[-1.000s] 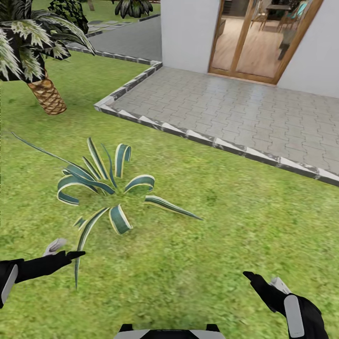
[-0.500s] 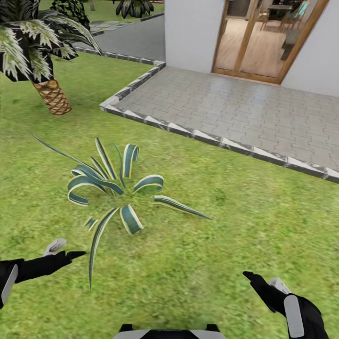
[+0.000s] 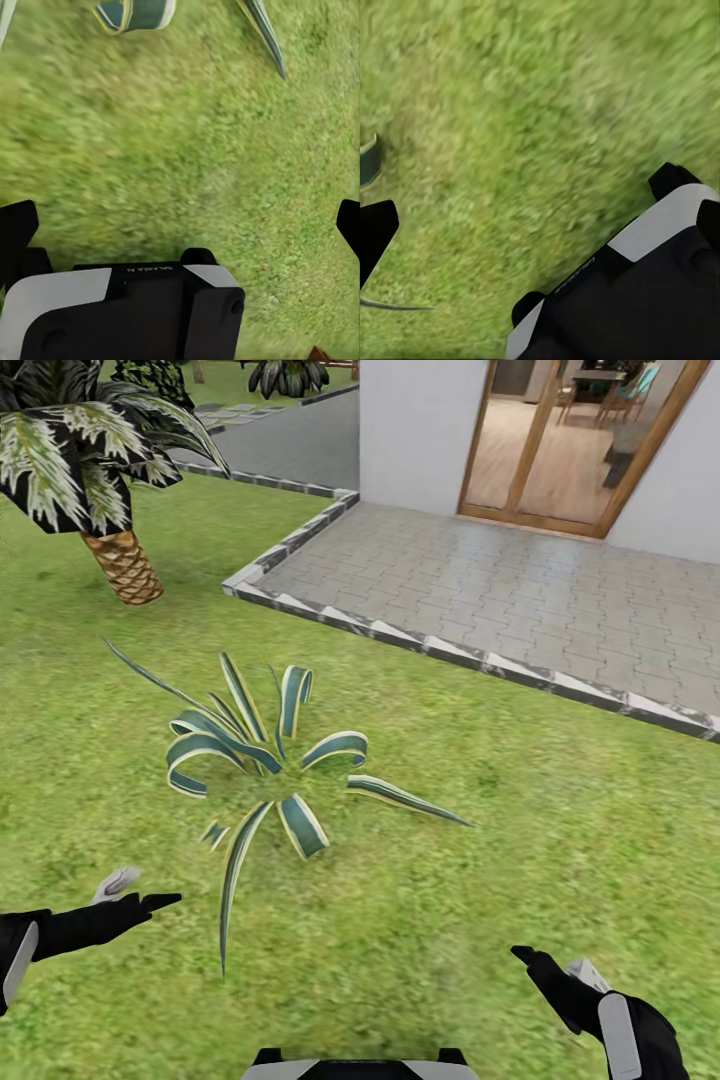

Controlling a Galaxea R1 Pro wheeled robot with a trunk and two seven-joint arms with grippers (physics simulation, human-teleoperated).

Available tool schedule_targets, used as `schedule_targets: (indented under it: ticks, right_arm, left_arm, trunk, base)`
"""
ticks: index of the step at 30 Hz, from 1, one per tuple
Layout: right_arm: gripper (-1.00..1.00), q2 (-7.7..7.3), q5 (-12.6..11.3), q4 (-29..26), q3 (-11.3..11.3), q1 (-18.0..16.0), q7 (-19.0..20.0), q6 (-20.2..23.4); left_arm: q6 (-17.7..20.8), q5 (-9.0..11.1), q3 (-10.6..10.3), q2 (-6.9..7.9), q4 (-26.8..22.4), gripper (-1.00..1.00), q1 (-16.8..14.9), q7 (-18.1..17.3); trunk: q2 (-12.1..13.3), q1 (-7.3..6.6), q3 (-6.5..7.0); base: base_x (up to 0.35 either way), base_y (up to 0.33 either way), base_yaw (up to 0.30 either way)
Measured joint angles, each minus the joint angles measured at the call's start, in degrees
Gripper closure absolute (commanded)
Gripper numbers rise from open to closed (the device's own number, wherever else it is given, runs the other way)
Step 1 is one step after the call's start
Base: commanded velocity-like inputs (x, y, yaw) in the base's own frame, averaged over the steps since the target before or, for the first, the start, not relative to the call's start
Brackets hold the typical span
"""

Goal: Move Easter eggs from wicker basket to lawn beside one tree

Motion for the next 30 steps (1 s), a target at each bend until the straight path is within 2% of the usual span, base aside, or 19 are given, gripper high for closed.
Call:
schedule_targets:
  ticks: [30]
  right_arm:
    - [-1.0, 0.0, 0.0, 0.0, 0.1, 0.0, 0.0, -0.1]
  left_arm:
    - [0.0, 0.0, 0.0, 0.08, 0.0, -1.0, 0.0, 0.0]
  trunk:
    - [0.0, 0.0, 0.0]
  base:
    - [0.0, 0.232, 0.0]
